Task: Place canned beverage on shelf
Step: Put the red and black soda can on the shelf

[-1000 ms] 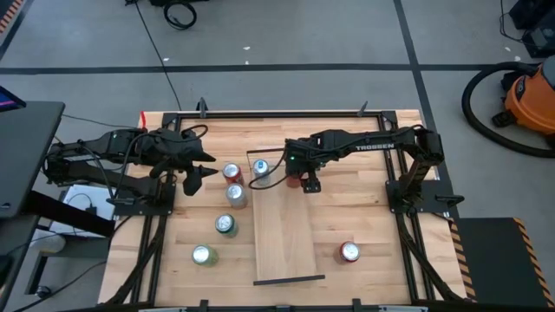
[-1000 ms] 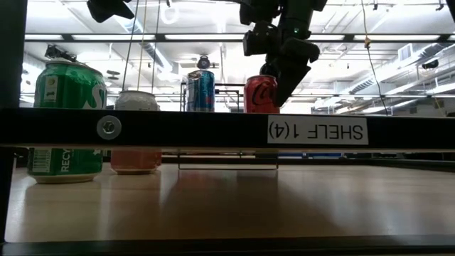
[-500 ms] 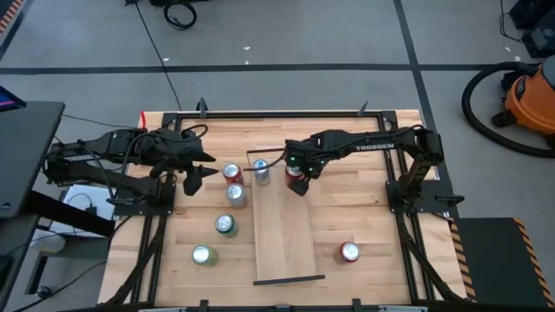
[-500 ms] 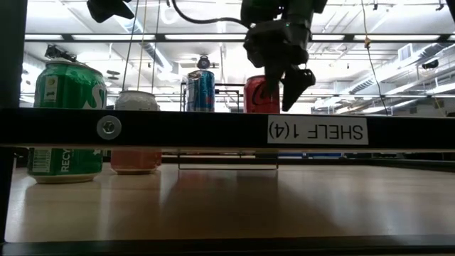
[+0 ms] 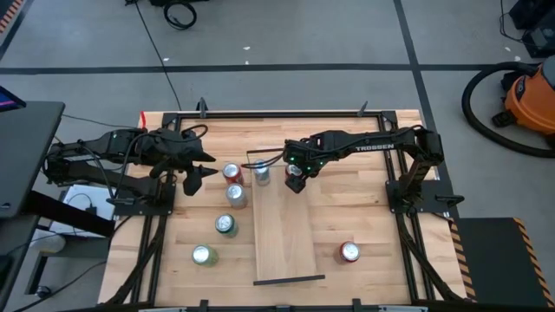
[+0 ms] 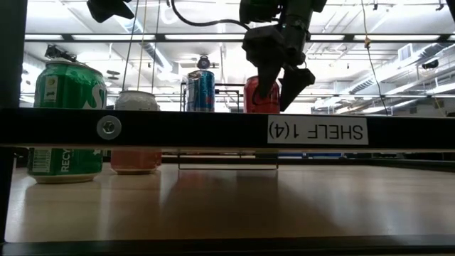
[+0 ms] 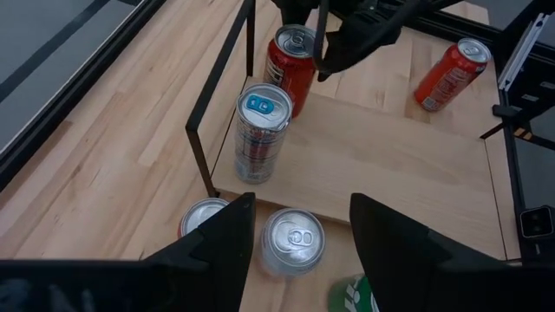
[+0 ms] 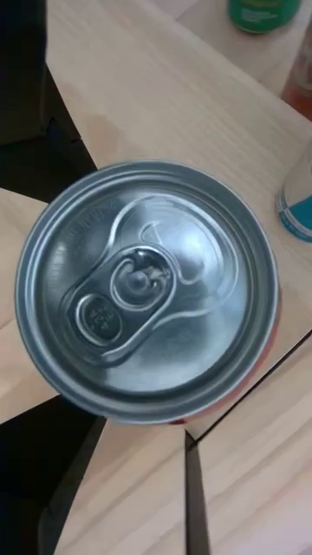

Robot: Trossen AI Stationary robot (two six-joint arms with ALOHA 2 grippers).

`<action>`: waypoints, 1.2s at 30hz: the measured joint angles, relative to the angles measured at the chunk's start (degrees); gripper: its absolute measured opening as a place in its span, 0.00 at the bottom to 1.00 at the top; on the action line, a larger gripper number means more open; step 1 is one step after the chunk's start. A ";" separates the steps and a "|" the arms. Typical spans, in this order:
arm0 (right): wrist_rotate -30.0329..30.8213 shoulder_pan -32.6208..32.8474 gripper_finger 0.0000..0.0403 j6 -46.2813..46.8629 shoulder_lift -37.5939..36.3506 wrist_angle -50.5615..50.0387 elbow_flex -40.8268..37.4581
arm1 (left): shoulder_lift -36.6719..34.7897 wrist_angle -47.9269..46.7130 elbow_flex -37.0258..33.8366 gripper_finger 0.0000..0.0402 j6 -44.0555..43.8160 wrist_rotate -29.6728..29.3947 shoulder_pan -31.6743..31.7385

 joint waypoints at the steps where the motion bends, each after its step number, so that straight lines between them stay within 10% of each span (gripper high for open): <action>1: 0.00 -0.02 0.86 -0.67 0.00 -0.02 0.00 | 0.00 0.00 0.00 0.49 0.00 -0.02 0.00; 21: 0.35 0.00 0.66 -3.89 0.02 0.26 0.00 | 0.00 -0.02 0.00 0.49 -0.06 -0.02 0.00; 36: 4.32 -0.25 0.62 -28.99 0.02 1.36 0.00 | 0.00 -0.02 0.00 0.49 -0.11 0.00 0.00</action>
